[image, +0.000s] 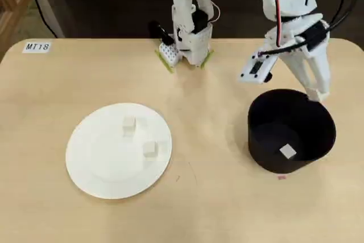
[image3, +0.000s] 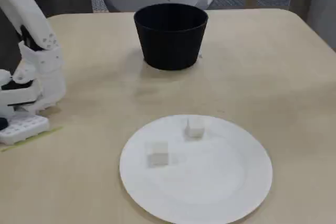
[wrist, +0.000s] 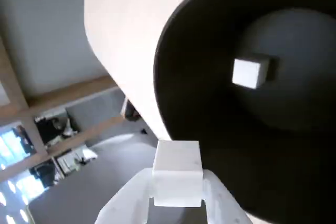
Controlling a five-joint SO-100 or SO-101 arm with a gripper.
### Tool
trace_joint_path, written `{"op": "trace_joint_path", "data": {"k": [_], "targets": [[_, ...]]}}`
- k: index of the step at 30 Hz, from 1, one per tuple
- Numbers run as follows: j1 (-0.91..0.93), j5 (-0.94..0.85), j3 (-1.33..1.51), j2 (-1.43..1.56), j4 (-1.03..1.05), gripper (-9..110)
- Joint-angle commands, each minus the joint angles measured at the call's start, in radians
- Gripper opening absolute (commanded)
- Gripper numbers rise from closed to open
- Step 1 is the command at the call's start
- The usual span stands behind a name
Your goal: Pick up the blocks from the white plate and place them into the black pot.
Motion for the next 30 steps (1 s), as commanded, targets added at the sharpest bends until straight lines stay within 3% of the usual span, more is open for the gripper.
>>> {"op": "trace_joint_path", "data": {"k": [1, 7, 9, 13, 18, 21, 25, 30], "targets": [[0.035, -0.031, 0.005, -0.021, -0.044, -2], [0.055, -0.041, 0.005, -0.064, -0.055, -2], [0.051, -0.06, 0.005, -0.061, -0.034, 25], [0.044, -0.063, 0.005, -0.051, -0.023, 36], [0.046, -0.055, 0.005, -0.017, -0.032, 29], [0.058, -0.06, 0.008, 0.063, -0.034, -1], [0.12, -0.038, 0.015, 0.199, 0.023, -2], [0.327, 0.064, 0.046, 0.313, 0.253, -2]]}}
